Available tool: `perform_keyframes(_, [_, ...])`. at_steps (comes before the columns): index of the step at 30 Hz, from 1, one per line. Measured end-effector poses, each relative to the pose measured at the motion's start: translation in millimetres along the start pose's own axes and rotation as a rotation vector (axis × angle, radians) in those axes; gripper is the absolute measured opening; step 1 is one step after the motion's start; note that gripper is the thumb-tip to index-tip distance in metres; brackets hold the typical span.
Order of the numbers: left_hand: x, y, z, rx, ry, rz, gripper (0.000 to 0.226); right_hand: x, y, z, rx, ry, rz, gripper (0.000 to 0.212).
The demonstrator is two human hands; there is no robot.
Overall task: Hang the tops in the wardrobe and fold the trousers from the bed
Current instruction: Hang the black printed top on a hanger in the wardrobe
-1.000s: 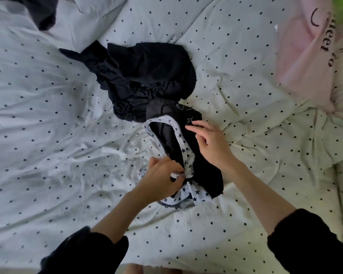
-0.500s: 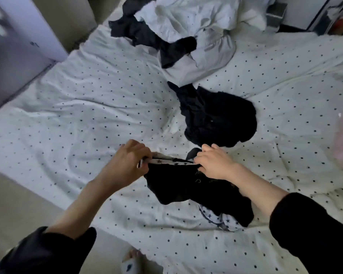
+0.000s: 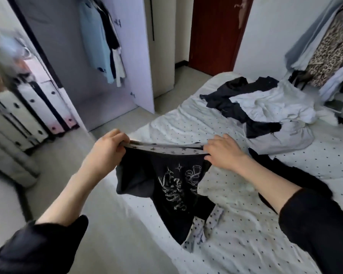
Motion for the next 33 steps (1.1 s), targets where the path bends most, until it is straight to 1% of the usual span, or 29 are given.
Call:
perform_keyframes(2, [37.0,4.8,-34.3,0.02,-0.043,0.037,0.023,41.4,-26.7,-31.6,-0.031,-0.023,0.086,0.045])
perform_keyframes(4, [73.1,9.0,-68.8,0.041,-0.071,0.078,0.021,80.3,-55.3,-64.5,-0.039,-0.084,0.223,0.055])
perform_keyframes(6, [107.3,13.3,-105.3,0.062,-0.096,0.116,0.021,117.4,-83.5,-101.6,-0.035,-0.118,0.349,0.058])
perform_keyframes(7, [121.2,14.2,-121.2,0.075,-0.107,0.139,0.022,131.3,-97.9,-116.5,-0.033,-0.122,0.39,0.056])
perform_keyframes(9, [148.1,16.2,-156.9,0.087,-0.135,0.182,0.023,156.9,-131.5,-149.4,-0.041,-0.096,0.405,0.054])
perform_keyframes(11, [164.8,15.9,-182.3,0.099,-0.164,0.198,0.023,172.4,-158.6,-175.4,-0.016,0.004,0.36,0.05])
perform_keyframes(13, [182.3,15.9,-218.2,0.126,-0.187,0.208,0.023,184.7,-196.2,-208.4,0.014,0.058,0.306,0.031])
perform_keyframes(14, [189.0,14.2,-235.6,0.146,-0.197,0.202,0.023,191.8,-214.0,-222.1,-0.019,0.003,0.268,0.023])
perform_keyframes(15, [192.5,12.7,-249.4,0.168,-0.208,0.193,0.024,196.2,-227.7,-230.5,-0.08,-0.12,0.231,0.017])
perform_keyframes(16, [196.9,10.7,-268.1,0.2,-0.21,0.185,0.024,200.0,-247.6,-239.1,-0.152,-0.3,0.195,0.014])
perform_keyframes(18, [208.1,0.0,-315.4,0.263,-0.217,0.194,0.023,215.8,-301.5,-257.7,-0.27,-0.71,0.091,0.015])
perform_keyframes(19, [208.4,-4.0,-327.7,0.275,-0.219,0.183,0.022,221.4,-315.1,-260.7,-0.298,-0.874,0.047,0.017])
perform_keyframes(21, [211.1,-19.4,-361.7,0.298,-0.221,0.172,0.021,234.2,-358.2,-272.5,-0.323,-1.036,0.062,0.02])
perform_keyframes(22, [213.4,-31.7,-382.3,0.314,-0.225,0.165,0.019,242.3,-383.7,-279.7,-0.318,-1.041,0.097,0.023])
perform_keyframes(24, [214.8,-52.5,-412.7,0.353,-0.203,0.134,0.021,251.2,-419.2,-290.2,-0.274,-0.927,0.177,0.026])
perform_keyframes(26, [216.2,-71.4,-438.4,0.374,-0.154,0.119,0.028,256.3,-450.1,-297.6,-0.209,-0.856,0.229,0.02])
perform_keyframes(28, [216.3,-95.4,-471.2,0.376,-0.071,0.136,0.033,262.6,-491.1,-304.2,-0.11,-0.858,0.261,0.016])
perform_keyframes(30, [213.7,-112.5,-491.5,0.398,0.002,0.145,0.035,265.5,-516.0,-306.4,0.032,-0.86,0.27,0.014])
perform_keyframes(31, [210.4,-122.6,-505.5,0.409,0.046,0.141,0.036,266.9,-530.0,-308.1,0.092,-0.873,0.269,0.019])
perform_keyframes(33, [202.2,-149.0,-535.2,0.415,0.12,0.103,0.035,268.6,-560.8,-310.5,0.158,-0.908,0.229,0.036])
Point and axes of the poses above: each hand's wrist, its own y-axis away from the middle knuckle, its own x-axis out of the back of the hand, z = x × y, the point moved 1 cm from there along -y, towards the middle knuckle, and after that the axes turned 6 degrees about -x, right-handed, at the moved point
